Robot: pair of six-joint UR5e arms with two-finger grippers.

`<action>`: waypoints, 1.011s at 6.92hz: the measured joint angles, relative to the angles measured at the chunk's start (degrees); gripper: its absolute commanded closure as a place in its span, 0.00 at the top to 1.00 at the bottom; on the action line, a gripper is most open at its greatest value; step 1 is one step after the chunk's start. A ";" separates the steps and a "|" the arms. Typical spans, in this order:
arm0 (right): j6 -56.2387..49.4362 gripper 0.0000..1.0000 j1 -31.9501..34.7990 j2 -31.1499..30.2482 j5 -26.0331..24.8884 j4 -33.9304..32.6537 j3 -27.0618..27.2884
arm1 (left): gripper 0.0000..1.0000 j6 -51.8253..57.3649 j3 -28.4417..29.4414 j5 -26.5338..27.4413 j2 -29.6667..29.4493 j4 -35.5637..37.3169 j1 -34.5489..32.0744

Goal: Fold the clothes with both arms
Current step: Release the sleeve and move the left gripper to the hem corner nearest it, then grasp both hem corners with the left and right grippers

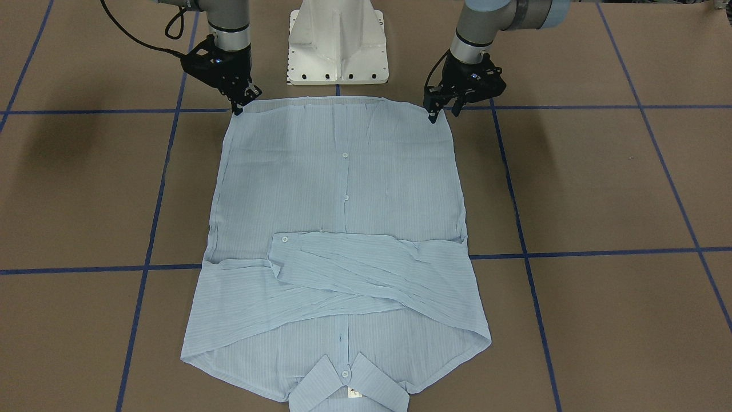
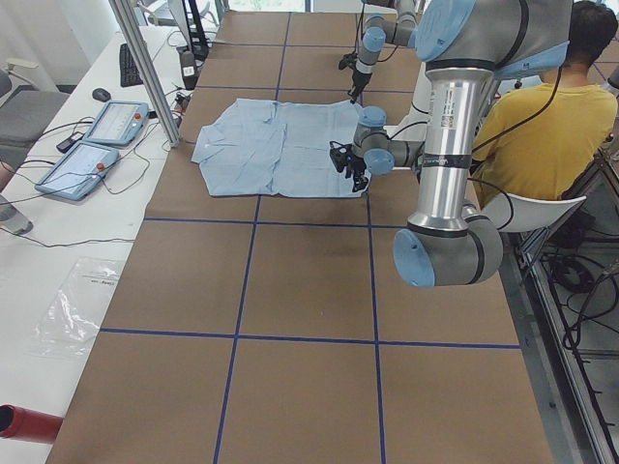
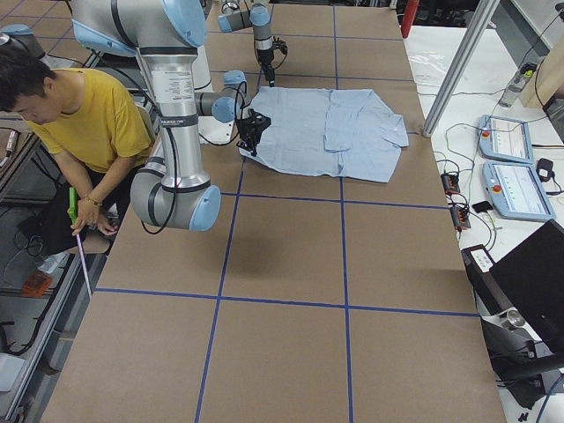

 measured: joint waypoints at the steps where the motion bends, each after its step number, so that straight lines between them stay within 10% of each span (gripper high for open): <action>1: -0.02 0.00 0.03 -0.03 0.00 0.17 -0.03 | 0.57 -0.06 0.64 0.03 -0.08 0.06 0.64; 7: -0.12 0.00 -0.03 -0.04 -0.02 0.24 -0.19 | 0.48 0.01 2.15 -0.19 -0.26 -0.02 1.05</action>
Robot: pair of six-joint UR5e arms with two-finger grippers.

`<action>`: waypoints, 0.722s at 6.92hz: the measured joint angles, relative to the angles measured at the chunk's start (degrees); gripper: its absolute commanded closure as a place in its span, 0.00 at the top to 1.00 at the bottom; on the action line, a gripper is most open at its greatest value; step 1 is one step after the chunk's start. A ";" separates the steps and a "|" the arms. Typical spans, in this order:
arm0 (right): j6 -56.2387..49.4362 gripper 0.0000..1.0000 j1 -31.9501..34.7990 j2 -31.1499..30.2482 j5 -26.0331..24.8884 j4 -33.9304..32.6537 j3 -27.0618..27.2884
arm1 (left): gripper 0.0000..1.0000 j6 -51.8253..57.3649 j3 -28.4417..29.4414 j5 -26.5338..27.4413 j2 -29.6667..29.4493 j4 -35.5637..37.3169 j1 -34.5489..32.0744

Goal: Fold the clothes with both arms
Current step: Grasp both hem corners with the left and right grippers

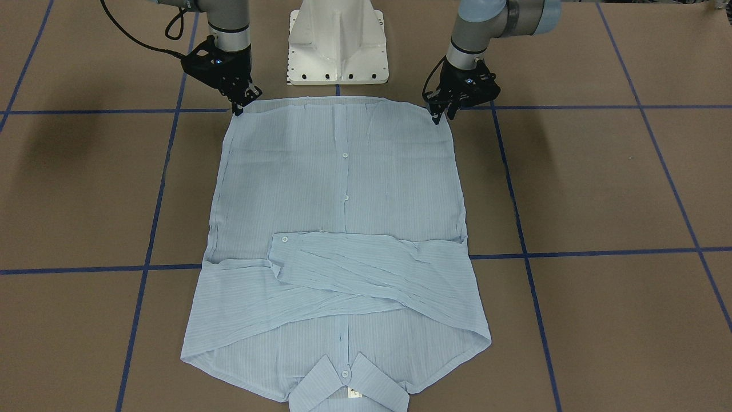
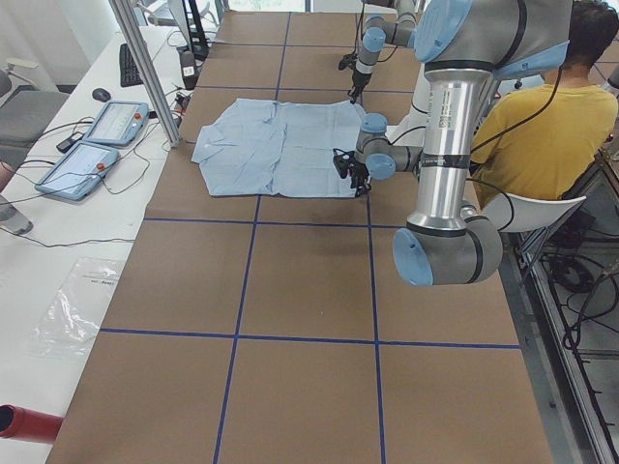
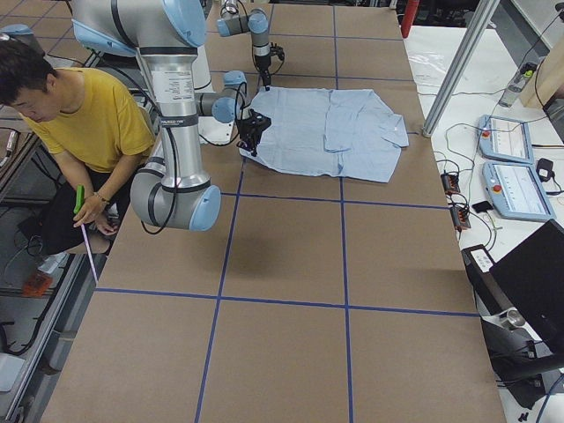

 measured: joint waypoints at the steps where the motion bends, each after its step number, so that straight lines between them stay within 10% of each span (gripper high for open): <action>1: 0.00 0.00 0.00 0.03 -0.04 0.00 0.00 | 0.47 0.01 0.03 -0.20 0.01 0.04 0.04; 5: 0.05 0.00 -0.06 0.25 -0.08 0.00 -0.04 | 0.35 0.00 -0.10 -0.72 -0.05 0.07 0.20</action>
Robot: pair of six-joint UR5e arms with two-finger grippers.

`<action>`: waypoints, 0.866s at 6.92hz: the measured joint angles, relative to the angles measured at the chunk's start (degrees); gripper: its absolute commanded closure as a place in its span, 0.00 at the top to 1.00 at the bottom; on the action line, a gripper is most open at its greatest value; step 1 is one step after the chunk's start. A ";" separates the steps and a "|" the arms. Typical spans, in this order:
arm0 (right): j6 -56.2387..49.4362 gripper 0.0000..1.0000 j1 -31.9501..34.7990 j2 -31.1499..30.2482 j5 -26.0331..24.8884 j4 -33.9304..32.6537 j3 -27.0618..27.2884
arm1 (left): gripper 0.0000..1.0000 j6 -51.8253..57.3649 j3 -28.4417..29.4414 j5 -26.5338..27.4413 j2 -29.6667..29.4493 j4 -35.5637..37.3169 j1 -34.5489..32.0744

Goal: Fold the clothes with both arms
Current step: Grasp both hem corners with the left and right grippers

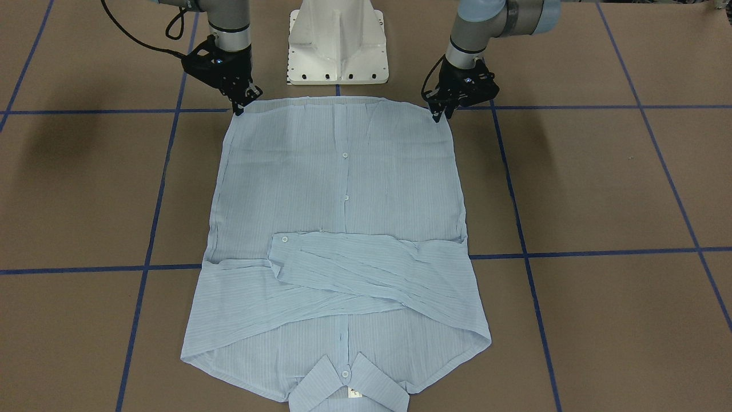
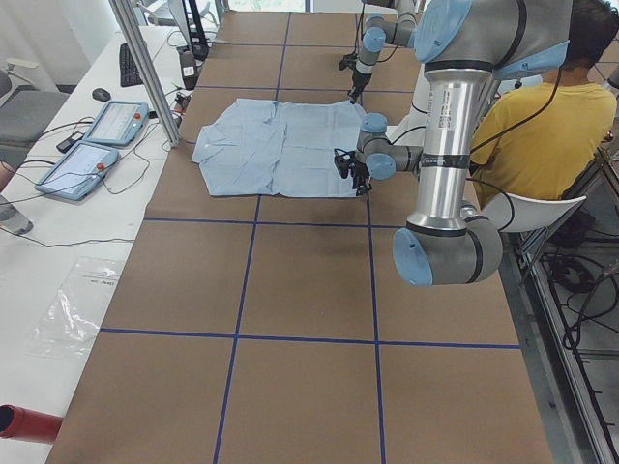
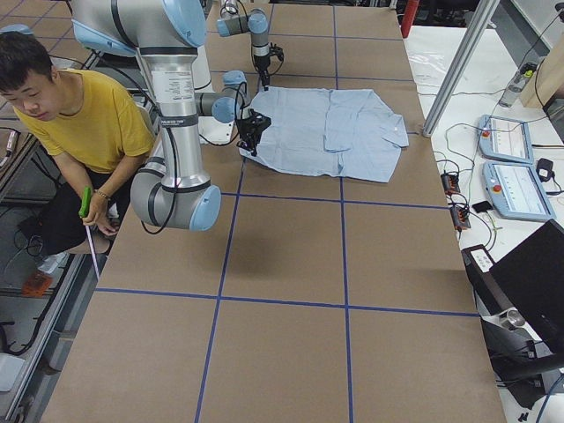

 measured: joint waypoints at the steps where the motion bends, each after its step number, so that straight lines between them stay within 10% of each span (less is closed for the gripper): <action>1: 0.02 0.00 0.00 0.29 -0.04 0.00 -0.04 | 0.29 -0.01 0.02 -0.03 0.00 0.02 0.14; 3: 0.03 0.00 -0.02 0.51 -0.12 0.00 -0.06 | 0.00 -0.01 0.11 -0.35 0.04 0.10 0.40; 6: 0.11 0.00 0.01 0.90 -0.25 0.00 0.02 | 0.00 0.01 -0.38 -2.65 0.11 0.25 0.49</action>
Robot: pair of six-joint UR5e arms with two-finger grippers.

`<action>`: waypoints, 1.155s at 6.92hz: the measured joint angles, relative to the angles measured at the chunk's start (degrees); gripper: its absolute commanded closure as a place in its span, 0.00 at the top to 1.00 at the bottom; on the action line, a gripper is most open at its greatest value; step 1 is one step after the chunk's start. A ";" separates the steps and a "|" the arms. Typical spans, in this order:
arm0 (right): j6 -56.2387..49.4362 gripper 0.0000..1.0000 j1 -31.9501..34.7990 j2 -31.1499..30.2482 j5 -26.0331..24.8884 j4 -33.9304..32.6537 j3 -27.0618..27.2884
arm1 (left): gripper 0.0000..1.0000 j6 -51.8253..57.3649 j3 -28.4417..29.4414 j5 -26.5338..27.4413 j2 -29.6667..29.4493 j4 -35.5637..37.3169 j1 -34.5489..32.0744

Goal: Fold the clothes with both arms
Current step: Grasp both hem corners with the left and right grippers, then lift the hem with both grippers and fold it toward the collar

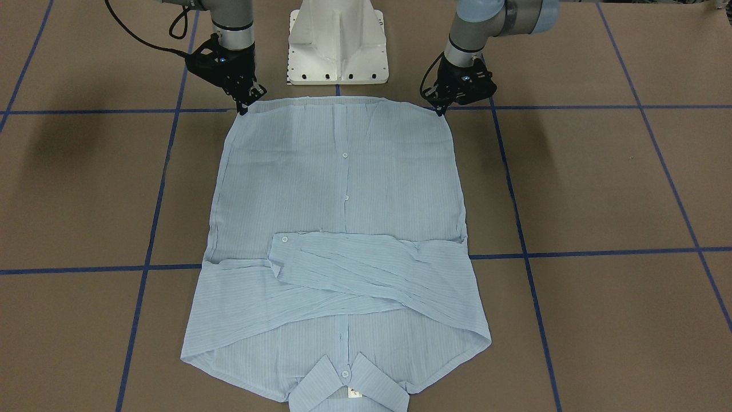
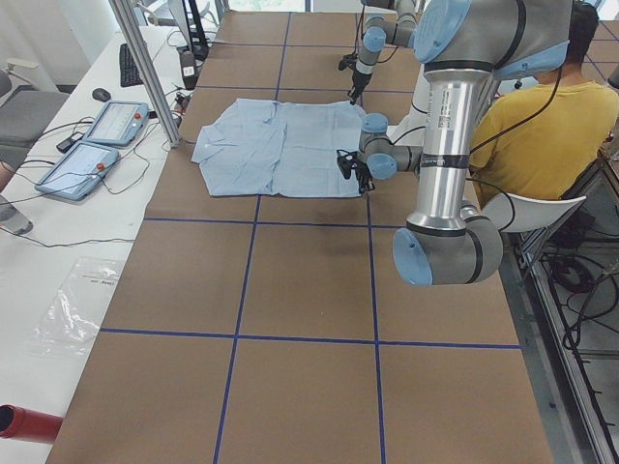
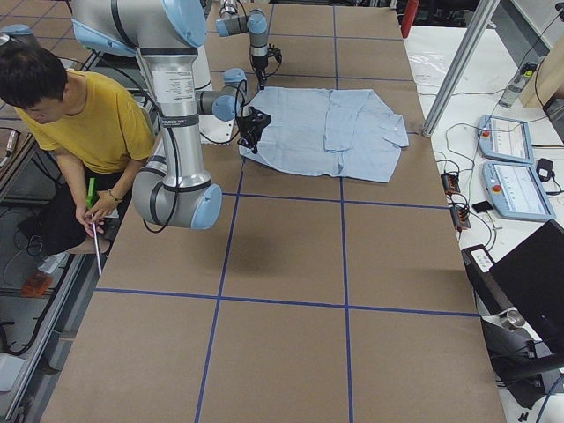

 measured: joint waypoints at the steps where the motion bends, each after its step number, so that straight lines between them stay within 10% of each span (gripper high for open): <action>1: 0.01 0.00 0.30 0.10 0.08 -0.05 0.38 | 0.00 0.10 -0.95 -0.23 -0.01 0.08 -0.03; 8: -9.03 0.00 15.01 5.11 0.82 -0.79 0.32 | 0.00 5.31 -1.91 -5.18 -14.11 6.89 -18.51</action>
